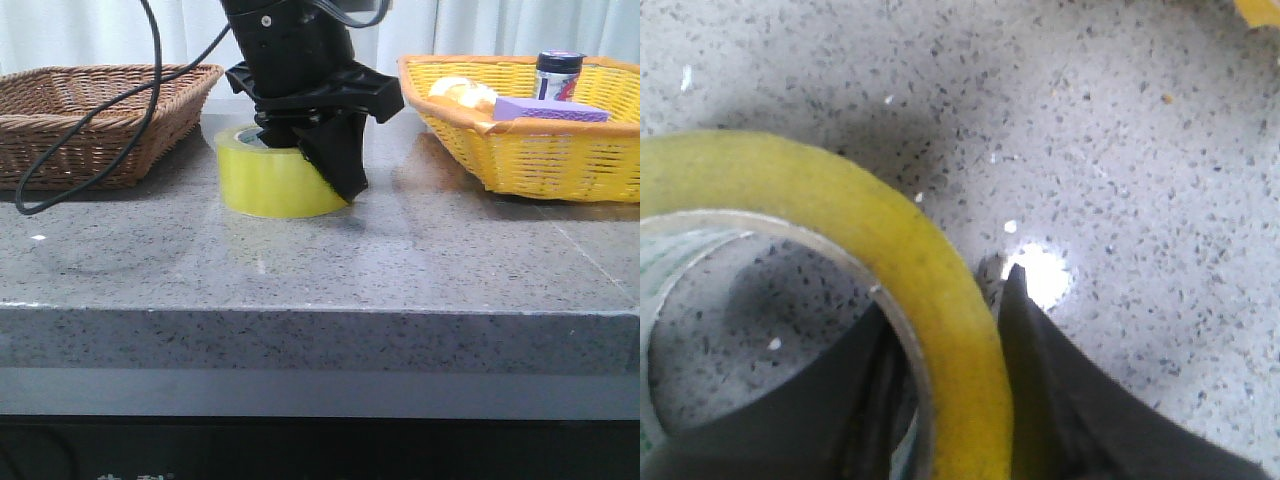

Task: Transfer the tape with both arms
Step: 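Lower the left gripper onto the tape roll and grasp its rim, then lift the tape roll with the left gripper and carry it over the brown basket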

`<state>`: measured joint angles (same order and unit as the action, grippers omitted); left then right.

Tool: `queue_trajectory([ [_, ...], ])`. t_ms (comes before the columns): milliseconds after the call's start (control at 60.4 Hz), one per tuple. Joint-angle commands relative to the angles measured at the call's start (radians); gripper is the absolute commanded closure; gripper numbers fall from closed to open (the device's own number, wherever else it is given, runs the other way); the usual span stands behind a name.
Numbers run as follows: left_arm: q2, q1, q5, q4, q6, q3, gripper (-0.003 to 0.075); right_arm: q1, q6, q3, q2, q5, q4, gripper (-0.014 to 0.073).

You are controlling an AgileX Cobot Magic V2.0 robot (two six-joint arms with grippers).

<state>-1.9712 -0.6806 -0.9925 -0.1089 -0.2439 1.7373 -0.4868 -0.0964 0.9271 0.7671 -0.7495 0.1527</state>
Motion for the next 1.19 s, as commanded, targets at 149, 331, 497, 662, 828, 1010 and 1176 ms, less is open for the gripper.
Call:
queue_trajectory([
  [149, 0.057, -0.003, -0.055, -0.008, 0.002, 0.138, 0.0553, 0.004, -0.011, 0.023, -0.002, 0.060, 0.007, 0.0085],
  [331, 0.058, 0.011, -0.124, -0.006, 0.002, 0.253, 0.0553, 0.004, -0.011, 0.023, -0.002, 0.060, 0.007, 0.0085],
  [497, 0.061, 0.042, -0.175, -0.004, 0.002, 0.338, 0.0553, 0.004, -0.011, 0.023, -0.002, 0.060, 0.007, 0.0085],
  [662, 0.061, 0.099, -0.247, -0.004, 0.002, 0.409, 0.0553, 0.004, -0.011, 0.023, -0.002, 0.060, 0.007, 0.0085],
  [828, 0.065, 0.183, -0.268, -0.002, 0.002, 0.436, 0.0553, 0.004, -0.011, 0.023, -0.002, 0.060, 0.007, 0.0085],
  [1010, 0.067, 0.298, -0.268, -0.002, 0.002, 0.436, 0.0553, 0.004, -0.011, 0.023, -0.002, 0.060, 0.007, 0.0085],
  [1176, 0.062, 0.402, -0.266, -0.002, 0.002, 0.436, 0.0553, 0.004, -0.011, 0.023, -0.002, 0.060, 0.007, 0.0085],
])
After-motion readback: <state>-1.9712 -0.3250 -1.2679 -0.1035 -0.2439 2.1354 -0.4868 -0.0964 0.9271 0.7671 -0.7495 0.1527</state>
